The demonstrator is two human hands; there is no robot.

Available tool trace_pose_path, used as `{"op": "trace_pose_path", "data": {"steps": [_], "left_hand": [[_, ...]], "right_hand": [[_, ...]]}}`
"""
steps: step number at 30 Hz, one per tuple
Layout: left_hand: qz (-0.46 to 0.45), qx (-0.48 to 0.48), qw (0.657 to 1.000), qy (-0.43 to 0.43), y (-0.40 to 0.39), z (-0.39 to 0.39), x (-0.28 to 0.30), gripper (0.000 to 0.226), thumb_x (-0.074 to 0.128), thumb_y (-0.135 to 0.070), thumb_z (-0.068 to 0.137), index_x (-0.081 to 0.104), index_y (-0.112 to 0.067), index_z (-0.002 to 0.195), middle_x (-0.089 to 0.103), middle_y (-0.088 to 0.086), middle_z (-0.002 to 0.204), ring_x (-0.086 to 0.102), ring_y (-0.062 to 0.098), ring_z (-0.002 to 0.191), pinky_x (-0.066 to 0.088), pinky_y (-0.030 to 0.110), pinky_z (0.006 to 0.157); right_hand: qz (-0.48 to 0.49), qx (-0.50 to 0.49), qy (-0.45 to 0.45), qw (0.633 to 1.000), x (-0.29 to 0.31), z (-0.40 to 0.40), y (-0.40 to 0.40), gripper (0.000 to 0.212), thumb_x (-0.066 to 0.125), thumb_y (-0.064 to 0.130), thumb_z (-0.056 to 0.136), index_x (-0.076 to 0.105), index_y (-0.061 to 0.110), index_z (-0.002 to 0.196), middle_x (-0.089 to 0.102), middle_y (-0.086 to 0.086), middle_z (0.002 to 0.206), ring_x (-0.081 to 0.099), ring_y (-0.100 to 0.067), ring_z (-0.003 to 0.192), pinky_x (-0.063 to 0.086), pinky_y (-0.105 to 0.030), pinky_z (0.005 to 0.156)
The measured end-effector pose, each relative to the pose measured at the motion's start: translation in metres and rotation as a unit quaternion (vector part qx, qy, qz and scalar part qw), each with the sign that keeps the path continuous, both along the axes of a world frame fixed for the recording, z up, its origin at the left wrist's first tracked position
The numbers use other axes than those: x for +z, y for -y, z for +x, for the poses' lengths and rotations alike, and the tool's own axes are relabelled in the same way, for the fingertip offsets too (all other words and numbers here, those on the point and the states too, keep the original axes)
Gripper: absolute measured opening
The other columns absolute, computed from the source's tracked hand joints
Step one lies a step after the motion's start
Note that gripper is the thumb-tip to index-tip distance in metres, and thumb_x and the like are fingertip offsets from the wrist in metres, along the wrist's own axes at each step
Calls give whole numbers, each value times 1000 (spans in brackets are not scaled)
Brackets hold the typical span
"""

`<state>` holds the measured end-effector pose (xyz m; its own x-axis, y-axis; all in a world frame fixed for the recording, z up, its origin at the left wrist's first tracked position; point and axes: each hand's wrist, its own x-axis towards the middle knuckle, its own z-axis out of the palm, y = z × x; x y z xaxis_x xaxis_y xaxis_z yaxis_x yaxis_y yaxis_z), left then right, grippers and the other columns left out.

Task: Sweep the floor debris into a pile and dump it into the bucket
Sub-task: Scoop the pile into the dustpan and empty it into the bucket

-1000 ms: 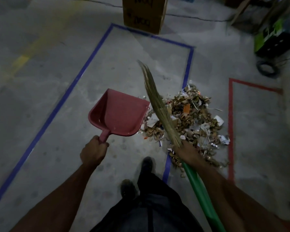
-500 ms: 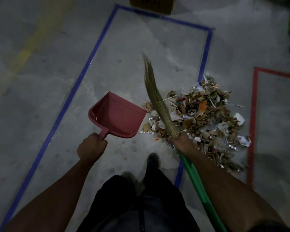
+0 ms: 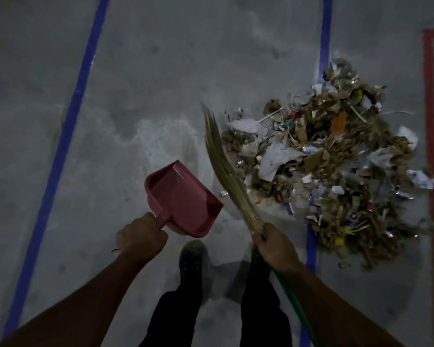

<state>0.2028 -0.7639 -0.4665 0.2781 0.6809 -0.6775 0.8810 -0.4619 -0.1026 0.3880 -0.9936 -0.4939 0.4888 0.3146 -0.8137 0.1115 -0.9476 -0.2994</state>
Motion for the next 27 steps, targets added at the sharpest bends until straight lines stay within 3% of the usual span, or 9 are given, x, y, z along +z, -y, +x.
{"op": "trace_pose_path", "data": {"steps": [4, 7, 10, 16, 20, 22, 24, 27], "left_hand": [[1, -48, 999, -16, -8, -10, -70, 27, 48, -35, 86, 52, -19, 107, 62, 5, 113, 60, 28, 103, 40, 30, 77], [1, -54, 999, -7, -6, -17, -109, 22, 50, -36, 85, 50, -18, 97, 63, 7, 107, 61, 30, 98, 38, 30, 73], [5, -56, 998, 2, 0, -23, -137, 22, 51, -37, 84, 51, -18, 96, 64, 8, 105, 61, 31, 96, 38, 30, 72], [11, -47, 998, 27, 8, -16, -166, 23, 54, -35, 81, 55, -18, 97, 64, 9, 99, 62, 33, 93, 38, 31, 73], [16, -50, 998, 41, 7, -5, -168, 25, 55, -35, 81, 57, -17, 99, 64, 10, 99, 61, 34, 92, 38, 30, 70], [16, -55, 997, 51, 7, 1, -166, 23, 56, -34, 81, 56, -17, 97, 64, 10, 97, 61, 34, 90, 37, 30, 69], [17, -57, 997, 57, 6, 8, -161, 20, 56, -33, 81, 55, -18, 94, 62, 9, 93, 62, 34, 89, 37, 31, 69], [14, -55, 996, 64, 7, 19, -151, 18, 56, -33, 82, 53, -18, 91, 52, 2, 76, 57, 30, 78, 37, 30, 68]], "right_hand": [[-40, 33, -12, 999, -82, -23, 11, 30, 48, 49, 96, 56, 21, 104, 64, -3, 96, 63, -22, 87, 55, -41, 80], [-56, 76, 5, 996, -128, -21, 32, 27, 49, 47, 96, 53, 21, 96, 62, -3, 93, 63, -23, 86, 47, -31, 70], [-54, 83, 63, 993, -157, -4, 51, 37, 46, 46, 97, 59, 12, 104, 61, -9, 88, 65, -33, 88, 46, -31, 67], [-83, 93, 155, 980, -180, 46, 57, 40, 50, 34, 100, 59, -3, 108, 63, -27, 105, 62, -40, 95, 48, -41, 77], [-126, 9, 155, 980, -177, 70, 58, 41, 51, 38, 97, 62, 0, 109, 64, -24, 106, 61, -40, 100, 42, -36, 75], [-100, -36, 160, 981, -173, 76, 63, 44, 52, 42, 96, 62, 0, 105, 65, -26, 102, 64, -41, 95, 51, -41, 78], [-72, -63, 165, 982, -162, 75, 69, 45, 52, 45, 96, 62, 1, 95, 67, -25, 90, 68, -40, 82, 56, -43, 70], [-34, -96, 155, 983, -132, 63, 76, 42, 53, 42, 97, 58, 4, 80, 65, -18, 69, 64, -25, 51, 46, -25, 43]]}}
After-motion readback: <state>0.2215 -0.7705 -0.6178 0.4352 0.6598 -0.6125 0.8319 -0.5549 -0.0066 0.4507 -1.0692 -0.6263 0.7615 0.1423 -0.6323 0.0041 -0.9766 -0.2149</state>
